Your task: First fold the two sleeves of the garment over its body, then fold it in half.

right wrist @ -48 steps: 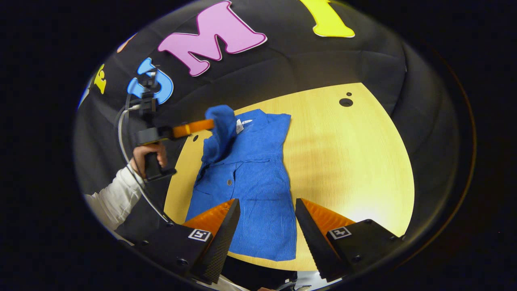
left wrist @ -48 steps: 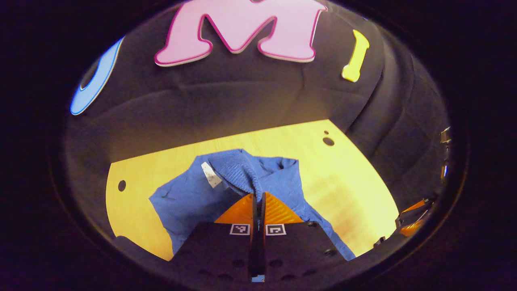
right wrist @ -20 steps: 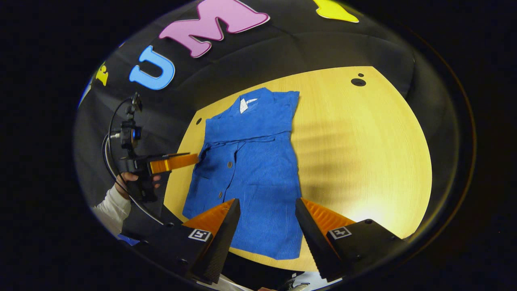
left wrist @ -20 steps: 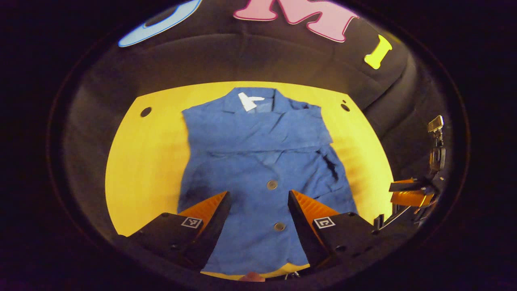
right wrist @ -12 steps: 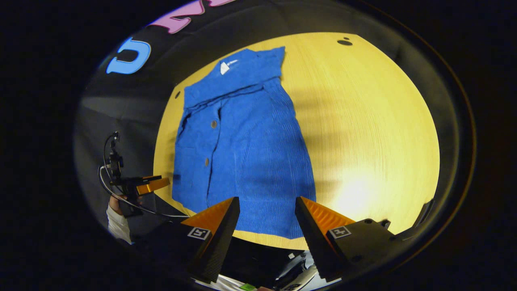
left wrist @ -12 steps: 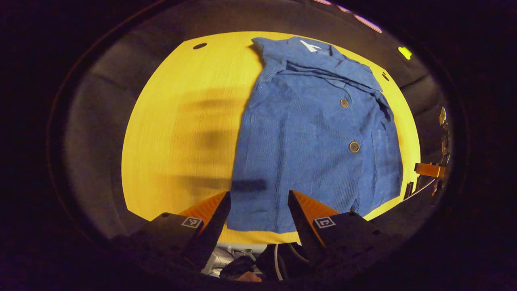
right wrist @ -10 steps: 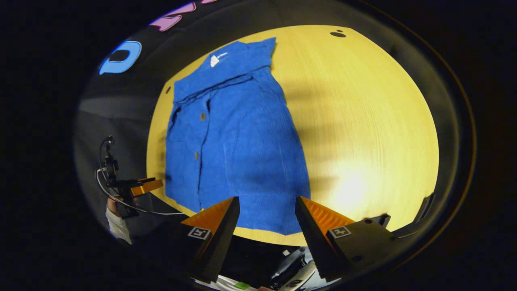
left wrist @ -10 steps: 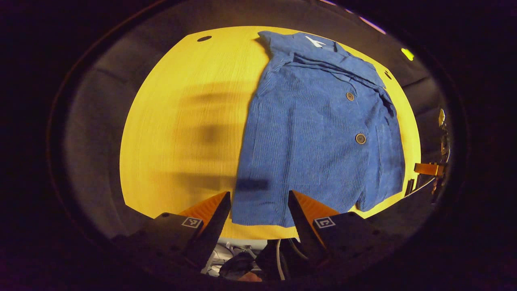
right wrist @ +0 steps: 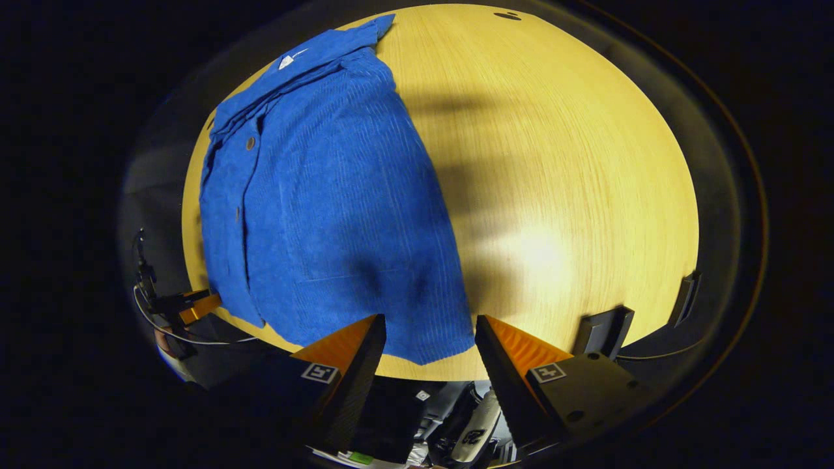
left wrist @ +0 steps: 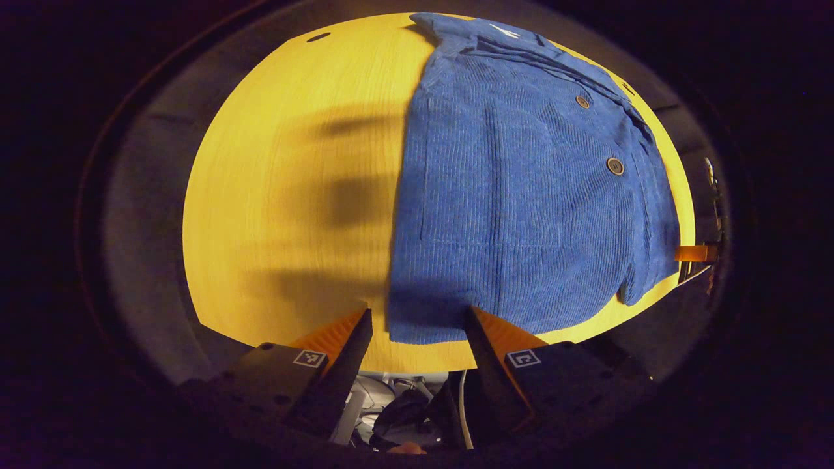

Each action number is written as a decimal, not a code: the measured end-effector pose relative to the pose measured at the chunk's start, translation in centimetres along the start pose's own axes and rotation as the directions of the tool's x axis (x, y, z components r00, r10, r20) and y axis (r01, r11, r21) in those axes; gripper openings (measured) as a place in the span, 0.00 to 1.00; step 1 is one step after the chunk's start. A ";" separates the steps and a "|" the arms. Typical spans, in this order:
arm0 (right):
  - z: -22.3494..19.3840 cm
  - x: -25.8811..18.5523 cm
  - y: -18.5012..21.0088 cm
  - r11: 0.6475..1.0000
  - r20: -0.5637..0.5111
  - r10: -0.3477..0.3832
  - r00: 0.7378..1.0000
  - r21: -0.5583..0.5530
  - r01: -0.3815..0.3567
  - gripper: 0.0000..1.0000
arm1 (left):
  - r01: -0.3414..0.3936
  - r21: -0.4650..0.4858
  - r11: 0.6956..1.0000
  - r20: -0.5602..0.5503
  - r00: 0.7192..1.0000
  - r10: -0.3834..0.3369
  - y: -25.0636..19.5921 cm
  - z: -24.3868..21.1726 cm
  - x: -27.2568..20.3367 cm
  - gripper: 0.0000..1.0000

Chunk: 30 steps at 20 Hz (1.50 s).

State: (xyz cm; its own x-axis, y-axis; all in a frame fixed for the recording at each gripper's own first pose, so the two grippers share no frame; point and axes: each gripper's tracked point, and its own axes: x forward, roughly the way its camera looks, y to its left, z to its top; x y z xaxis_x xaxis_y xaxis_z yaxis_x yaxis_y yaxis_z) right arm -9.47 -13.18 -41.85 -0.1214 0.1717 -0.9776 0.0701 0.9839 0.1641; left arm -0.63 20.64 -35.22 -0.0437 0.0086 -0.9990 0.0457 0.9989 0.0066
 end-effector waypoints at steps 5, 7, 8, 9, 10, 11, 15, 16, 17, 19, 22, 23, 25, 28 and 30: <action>-0.2 1.2 -0.5 0.996 -0.009 -0.077 0.997 -0.049 0.077 0.90 | 0.015 -0.012 1.000 -0.010 1.000 -0.015 -0.1 0.3 0.2 0.83; -0.5 1.6 -0.6 0.991 -0.015 -0.117 0.993 -0.068 0.115 0.84 | 0.015 -0.002 1.000 -0.023 1.000 -0.015 -0.2 0.3 0.2 0.83; -0.5 1.7 -0.5 0.988 -0.005 -0.127 0.992 -0.085 0.126 0.84 | 0.016 -0.013 1.000 -0.031 0.999 -0.016 0.0 0.5 0.2 0.83; -0.5 1.8 -0.4 0.987 -0.004 -0.128 0.992 -0.101 0.127 0.84 | 0.015 -0.014 1.000 -0.038 0.999 -0.016 -0.1 0.5 0.3 0.83; -0.4 1.6 -0.3 0.986 -0.003 -0.123 0.992 -0.114 0.122 0.83 | 0.015 -0.007 1.000 -0.039 0.999 -0.015 -0.1 0.5 0.3 0.83; -0.3 1.8 -0.3 0.987 -0.005 -0.111 0.994 -0.119 0.110 0.77 | 0.016 -0.005 1.000 -0.042 0.999 -0.017 -0.1 0.4 0.3 0.84; 0.0 2.2 1.4 0.998 0.006 -0.038 0.999 -0.054 0.038 0.12 | 0.077 0.024 0.997 -0.033 0.997 -0.076 -1.8 0.8 0.5 0.51; 0.1 2.1 1.4 0.997 0.020 -0.029 0.999 -0.065 0.030 0.12 | 0.086 0.014 0.996 -0.025 0.996 -0.086 -2.2 0.9 0.6 0.36; 0.1 2.0 1.4 0.997 0.027 -0.025 0.999 -0.070 0.027 0.07 | 0.090 0.019 0.996 -0.027 0.996 -0.089 -2.1 1.1 0.7 0.21; 0.1 2.0 1.5 0.997 0.045 -0.025 0.999 -0.068 0.028 0.06 | 0.143 0.019 0.990 0.020 0.989 -0.143 -2.2 1.6 0.2 0.05; 0.1 1.9 1.5 0.998 0.060 -0.017 0.998 -0.066 0.021 0.05 | 0.194 -0.055 0.979 0.048 0.980 -0.192 -2.5 1.5 0.4 0.00; 0.1 1.9 1.5 0.998 0.069 -0.014 0.998 -0.068 0.018 0.05 | 0.201 -0.043 0.979 0.069 0.978 -0.198 -2.5 1.6 0.0 0.00; 0.3 1.0 2.1 0.998 0.087 0.017 0.996 -0.060 -0.012 0.06 | 0.192 -0.001 0.981 0.131 0.973 -0.191 -2.2 2.2 -1.3 0.00; 1.4 -2.6 3.5 0.996 0.139 0.089 0.986 -0.043 -0.083 0.05 | 0.229 0.016 0.973 0.234 0.946 -0.226 -2.5 4.2 -5.3 0.00; 3.0 -5.7 4.2 0.994 0.197 0.107 0.974 -0.054 -0.099 0.06 | 0.281 0.012 0.960 0.302 0.914 -0.271 -2.5 5.3 -7.9 0.00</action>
State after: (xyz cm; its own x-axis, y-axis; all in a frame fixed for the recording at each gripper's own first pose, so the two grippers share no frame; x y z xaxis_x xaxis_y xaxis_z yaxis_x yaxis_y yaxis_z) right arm -5.54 -10.20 -35.93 0.0845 0.2635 -0.9610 0.0278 0.9634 0.2666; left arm 4.92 17.79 -27.61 0.2495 -0.2768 -0.9280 0.0438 0.9605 -0.2747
